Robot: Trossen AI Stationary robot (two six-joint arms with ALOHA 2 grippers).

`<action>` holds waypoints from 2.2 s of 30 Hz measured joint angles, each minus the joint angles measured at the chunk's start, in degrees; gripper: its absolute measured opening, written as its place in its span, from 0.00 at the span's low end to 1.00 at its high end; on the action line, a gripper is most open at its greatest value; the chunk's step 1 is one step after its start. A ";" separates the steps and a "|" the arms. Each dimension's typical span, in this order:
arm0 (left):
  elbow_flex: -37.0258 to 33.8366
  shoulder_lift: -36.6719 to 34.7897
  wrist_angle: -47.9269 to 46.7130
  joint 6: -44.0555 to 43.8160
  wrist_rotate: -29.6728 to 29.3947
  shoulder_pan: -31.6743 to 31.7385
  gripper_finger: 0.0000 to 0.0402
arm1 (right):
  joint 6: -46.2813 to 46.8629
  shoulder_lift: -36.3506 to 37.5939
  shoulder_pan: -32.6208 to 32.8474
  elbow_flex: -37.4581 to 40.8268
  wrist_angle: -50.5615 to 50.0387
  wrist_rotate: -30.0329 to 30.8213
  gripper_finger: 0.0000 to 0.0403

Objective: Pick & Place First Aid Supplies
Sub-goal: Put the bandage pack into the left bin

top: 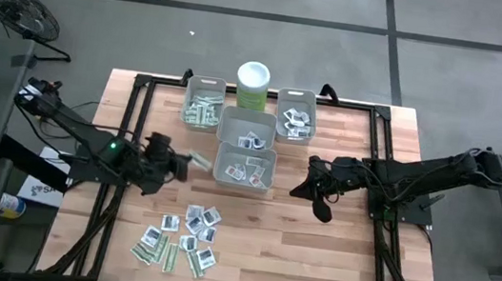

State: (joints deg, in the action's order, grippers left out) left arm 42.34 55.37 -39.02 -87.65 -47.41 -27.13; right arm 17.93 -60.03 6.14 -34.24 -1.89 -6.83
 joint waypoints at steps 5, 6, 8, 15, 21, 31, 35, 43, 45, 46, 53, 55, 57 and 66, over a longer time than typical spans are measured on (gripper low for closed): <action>0.01 -1.11 -7.92 -1.98 0.06 5.67 0.00 | 0.00 0.00 0.00 0.00 -0.04 0.00 0.02; 0.01 -1.34 -8.95 -0.70 0.84 7.38 0.00 | 0.00 0.00 0.00 0.00 -0.02 0.00 0.02; -0.04 -1.77 -9.29 3.76 2.80 11.02 0.00 | 0.00 0.00 0.00 0.00 -0.02 0.00 0.02; -0.02 -2.46 -7.45 18.17 5.56 27.09 0.00 | 0.00 0.00 0.00 0.00 -0.02 0.00 0.01; -0.02 -1.53 -1.98 26.28 6.37 39.68 0.00 | 0.00 0.00 0.01 0.00 -0.02 0.00 0.01; 0.01 7.27 11.43 40.05 14.20 54.14 0.00 | 0.00 0.00 0.00 0.00 0.00 0.00 0.01; 0.02 12.88 16.15 43.33 19.45 57.85 0.00 | -0.01 0.00 -0.01 0.00 0.00 0.00 0.01; 0.01 21.80 23.19 44.56 19.55 61.99 0.00 | 0.00 0.00 -0.01 0.00 0.00 0.00 0.02; 0.01 23.15 23.31 44.56 19.55 62.90 0.00 | 0.00 0.00 -0.01 0.00 0.00 0.00 0.01; 0.01 23.64 23.44 44.56 19.59 63.44 0.00 | 0.00 0.00 0.00 0.00 0.00 0.00 0.01; 0.01 24.93 27.84 47.71 26.85 67.09 0.02 | 0.00 0.00 -0.01 0.00 0.00 0.00 0.02; 0.01 24.93 28.67 48.96 28.85 67.78 0.05 | 0.00 0.00 -0.01 0.00 0.00 0.00 0.02; 0.01 24.93 28.67 49.71 29.36 68.19 0.09 | -0.01 0.00 0.01 0.00 0.00 0.00 0.02; -0.02 24.00 24.63 50.76 31.51 68.50 0.34 | 0.00 0.00 -0.01 0.00 0.00 0.00 0.01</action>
State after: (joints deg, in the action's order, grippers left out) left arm 42.33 79.36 -14.40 -36.89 -15.90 41.36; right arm 17.93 -60.03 6.13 -34.24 -1.89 -6.83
